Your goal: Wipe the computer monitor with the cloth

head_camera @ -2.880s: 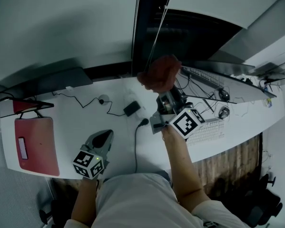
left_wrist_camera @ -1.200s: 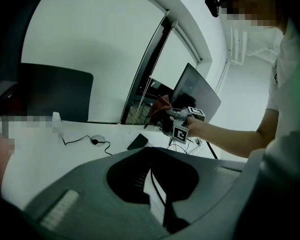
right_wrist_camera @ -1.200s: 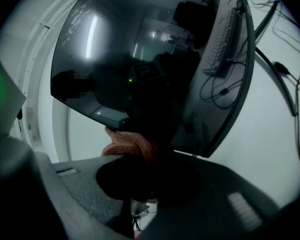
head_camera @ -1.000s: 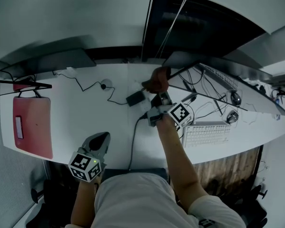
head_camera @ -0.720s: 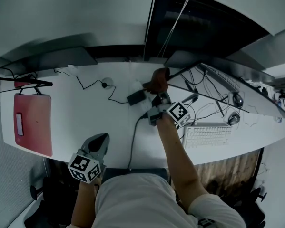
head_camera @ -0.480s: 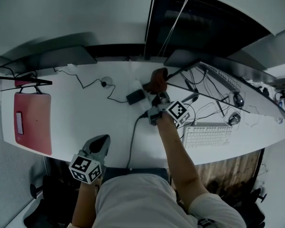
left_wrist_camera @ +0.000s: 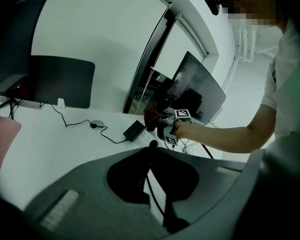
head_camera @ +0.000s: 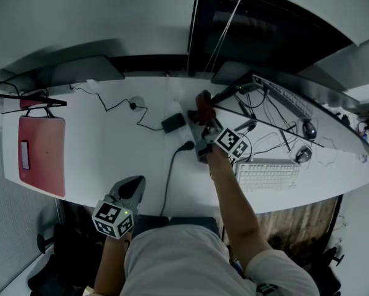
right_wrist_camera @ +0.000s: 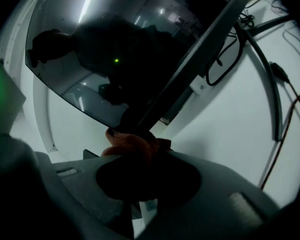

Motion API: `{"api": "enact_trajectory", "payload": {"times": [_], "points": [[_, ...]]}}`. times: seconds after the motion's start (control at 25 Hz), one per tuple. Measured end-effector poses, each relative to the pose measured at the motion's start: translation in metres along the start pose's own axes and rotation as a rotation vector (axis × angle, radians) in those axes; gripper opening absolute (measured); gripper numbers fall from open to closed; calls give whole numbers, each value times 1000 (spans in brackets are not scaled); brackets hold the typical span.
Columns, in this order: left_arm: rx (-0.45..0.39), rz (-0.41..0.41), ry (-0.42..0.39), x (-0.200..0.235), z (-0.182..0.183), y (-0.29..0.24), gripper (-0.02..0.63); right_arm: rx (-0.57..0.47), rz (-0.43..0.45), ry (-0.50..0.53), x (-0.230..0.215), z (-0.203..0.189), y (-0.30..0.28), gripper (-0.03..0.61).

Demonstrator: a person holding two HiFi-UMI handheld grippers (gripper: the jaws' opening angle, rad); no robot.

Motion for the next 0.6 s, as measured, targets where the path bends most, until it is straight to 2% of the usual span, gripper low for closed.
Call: {"api": "enact_trajectory", "payload": {"times": [0.12,0.4,0.6], "points": [[10,7,6,-6,-6,0,9,15,-15,62,-6,9,7,94],[10,15,16,-30,-16,-8,9,32,-1,75,-14,23,19,94],[-6,32,28,-52,-24,-13,9,57,16,126,-18,31,22,95]]}}
Point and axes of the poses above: the fingertips, and each gripper's own axes: y backward along the fingers, x to its left, z out of its top, the point moved 9 cm from there along y, backward along the fingers, and after that the axes turned 1 degree about -x, right-handed, at the moved point
